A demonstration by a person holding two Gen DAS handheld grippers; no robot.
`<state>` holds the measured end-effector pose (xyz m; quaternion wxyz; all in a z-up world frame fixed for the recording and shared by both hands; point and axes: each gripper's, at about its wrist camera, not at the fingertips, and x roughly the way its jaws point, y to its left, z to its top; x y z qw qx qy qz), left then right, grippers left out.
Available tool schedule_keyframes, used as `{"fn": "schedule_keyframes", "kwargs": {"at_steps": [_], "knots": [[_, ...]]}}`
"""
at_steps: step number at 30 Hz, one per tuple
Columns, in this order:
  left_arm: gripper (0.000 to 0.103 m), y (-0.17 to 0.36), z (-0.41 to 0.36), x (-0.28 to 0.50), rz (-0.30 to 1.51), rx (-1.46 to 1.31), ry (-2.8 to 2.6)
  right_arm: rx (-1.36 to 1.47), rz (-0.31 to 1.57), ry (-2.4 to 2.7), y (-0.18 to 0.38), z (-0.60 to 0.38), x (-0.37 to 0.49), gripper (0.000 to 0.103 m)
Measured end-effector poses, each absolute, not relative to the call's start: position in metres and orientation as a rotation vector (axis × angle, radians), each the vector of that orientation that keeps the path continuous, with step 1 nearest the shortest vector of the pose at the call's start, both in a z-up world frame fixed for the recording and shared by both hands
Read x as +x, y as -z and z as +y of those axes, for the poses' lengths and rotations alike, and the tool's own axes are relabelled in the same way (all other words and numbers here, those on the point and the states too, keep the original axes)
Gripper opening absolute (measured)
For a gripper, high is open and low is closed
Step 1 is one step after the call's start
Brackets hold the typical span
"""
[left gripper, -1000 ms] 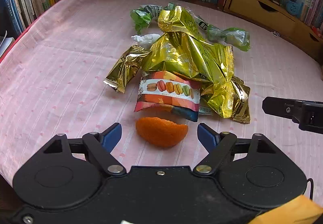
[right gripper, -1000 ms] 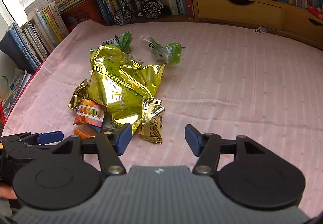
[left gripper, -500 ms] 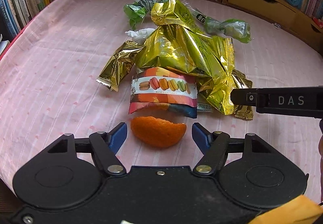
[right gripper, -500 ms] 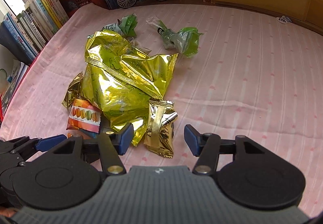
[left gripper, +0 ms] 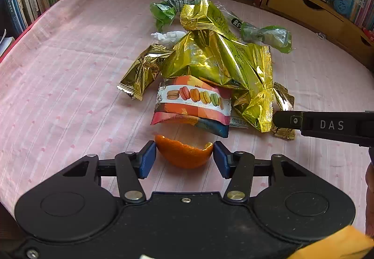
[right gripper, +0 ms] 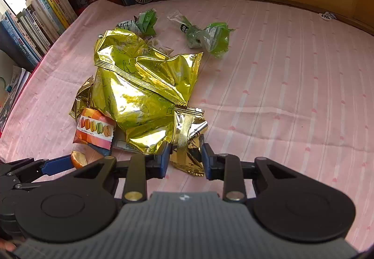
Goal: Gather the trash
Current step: 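Grasp the orange peel with the left tool while the right tool grasps a gold wrapper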
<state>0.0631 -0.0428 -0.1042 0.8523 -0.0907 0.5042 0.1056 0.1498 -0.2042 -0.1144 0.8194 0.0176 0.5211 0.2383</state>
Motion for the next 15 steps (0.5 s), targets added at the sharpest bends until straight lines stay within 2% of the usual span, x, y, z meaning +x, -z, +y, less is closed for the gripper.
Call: {"fn": "schedule_keyframes", "kwargs": {"at_steps": [15], "knots": [[0.041,0.092,-0.038,0.032,1.028,-0.222,-0.209,0.058,1.083,-0.499,0.102,-0.206,0.123,0.032]]}}
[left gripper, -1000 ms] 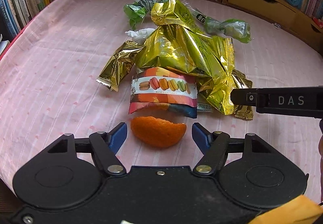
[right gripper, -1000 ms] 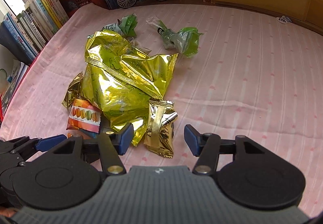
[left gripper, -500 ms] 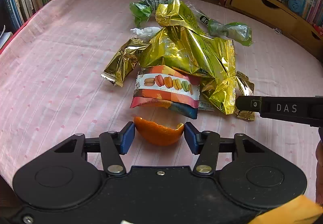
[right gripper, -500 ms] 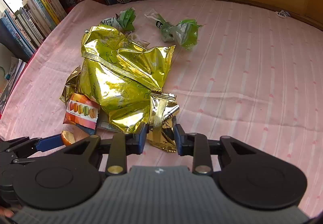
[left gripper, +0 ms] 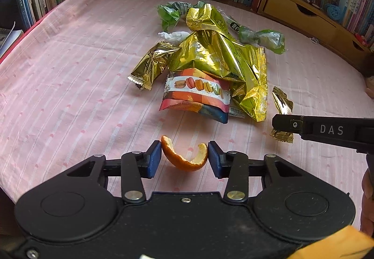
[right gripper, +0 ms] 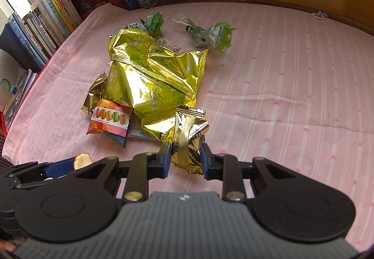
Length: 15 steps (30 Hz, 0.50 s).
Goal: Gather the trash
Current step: 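Grasp the orange peel with the left tool while the right tool grasps a gold wrapper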
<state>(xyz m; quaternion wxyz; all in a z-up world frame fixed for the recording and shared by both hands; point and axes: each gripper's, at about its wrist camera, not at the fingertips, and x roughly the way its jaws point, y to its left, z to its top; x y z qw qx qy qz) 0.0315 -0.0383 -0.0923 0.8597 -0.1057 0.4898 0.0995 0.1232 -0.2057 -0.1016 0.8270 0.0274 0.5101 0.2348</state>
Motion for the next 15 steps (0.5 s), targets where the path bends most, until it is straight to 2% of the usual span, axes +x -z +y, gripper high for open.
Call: {"fn": "schedule_keyframes", "kwargs": {"at_steps": [15], "knots": [[0.039,0.080,-0.013,-0.033,0.995,-0.262,-0.219,0.034,1.070,-0.525,0.087,-0.186,0.067,0.032]]}}
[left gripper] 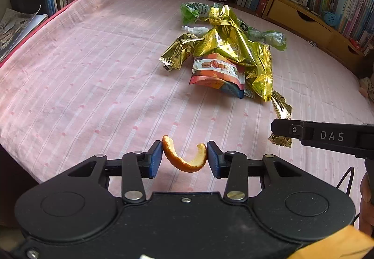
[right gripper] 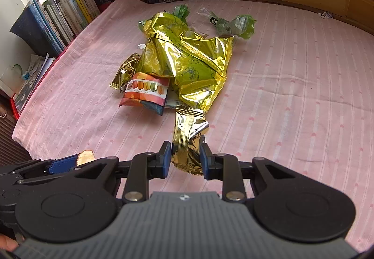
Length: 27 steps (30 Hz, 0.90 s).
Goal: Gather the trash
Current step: 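Grasp the orange peel with the left tool while the right tool grasps a gold wrapper, then carry the orange peel and gold wrapper in both tools to the trash bin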
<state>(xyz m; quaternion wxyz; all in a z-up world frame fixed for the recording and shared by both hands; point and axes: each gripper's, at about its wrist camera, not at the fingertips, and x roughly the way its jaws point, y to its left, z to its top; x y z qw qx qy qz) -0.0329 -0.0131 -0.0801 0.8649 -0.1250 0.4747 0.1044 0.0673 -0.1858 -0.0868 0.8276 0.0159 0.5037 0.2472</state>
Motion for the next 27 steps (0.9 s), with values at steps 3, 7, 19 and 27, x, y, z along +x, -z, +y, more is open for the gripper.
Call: {"fn": "schedule_keyframes", "kwargs": {"at_steps": [3,7,19,27], "knots": [[0.039,0.079,-0.003,-0.047,0.994,-0.267,-0.232,0.025,1.069,-0.533,0.084,-0.177,0.054,0.032],[0.039,0.079,0.011,-0.067,0.996,-0.289,-0.259,0.002,1.067,-0.557,0.083,-0.164,0.036,0.032],[0.038,0.079,0.052,-0.118,0.998,-0.328,-0.331,-0.063,1.106,-0.657,0.087,-0.117,-0.017,0.032],[0.039,0.087,0.078,-0.149,1.012,-0.369,-0.391,-0.101,1.131,-0.721,0.091,-0.088,-0.043,0.032]]}}
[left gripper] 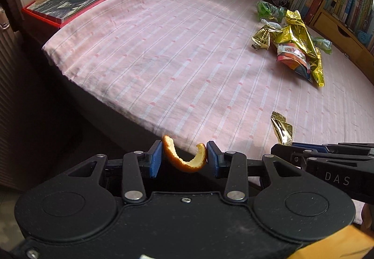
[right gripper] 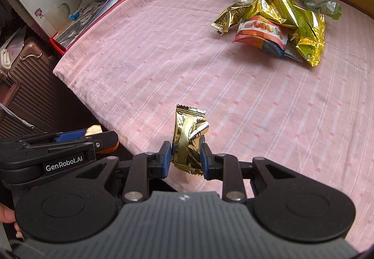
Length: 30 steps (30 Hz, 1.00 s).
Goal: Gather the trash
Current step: 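Carry the orange peel and gold wrapper in both tools to the trash bin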
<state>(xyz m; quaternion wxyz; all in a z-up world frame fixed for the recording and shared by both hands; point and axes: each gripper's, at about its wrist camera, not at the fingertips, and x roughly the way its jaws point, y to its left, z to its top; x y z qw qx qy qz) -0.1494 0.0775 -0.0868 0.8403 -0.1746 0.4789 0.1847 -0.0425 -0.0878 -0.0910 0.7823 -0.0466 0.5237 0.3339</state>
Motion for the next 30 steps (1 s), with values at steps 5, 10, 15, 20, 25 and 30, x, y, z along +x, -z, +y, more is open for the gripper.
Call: {"fn": "schedule_keyframes", "kwargs": {"at_steps": [5,10,15,20,25,30], "knots": [[0.039,0.093,0.091,-0.167,1.024,-0.403,-0.428,-0.139,1.139,-0.773,0.094,-0.069,-0.058,0.032],[0.039,0.105,0.103,-0.182,1.050,-0.453,-0.450,-0.187,1.138,-0.830,0.095,-0.054,-0.076,0.032],[0.039,0.122,0.108,-0.195,1.082,-0.494,-0.471,-0.244,1.145,-0.885,0.101,-0.042,-0.093,0.032],[0.039,0.140,0.108,-0.208,1.116,-0.516,-0.484,-0.287,1.171,-0.914,0.113,-0.036,-0.107,0.032],[0.039,0.169,0.107,-0.224,1.176,-0.542,-0.496,-0.339,1.195,-0.933,0.127,-0.034,-0.121,0.032],[0.039,0.197,0.103,-0.237,1.215,-0.572,-0.499,-0.391,1.225,-0.944,0.151,-0.034,-0.136,0.033]]}}
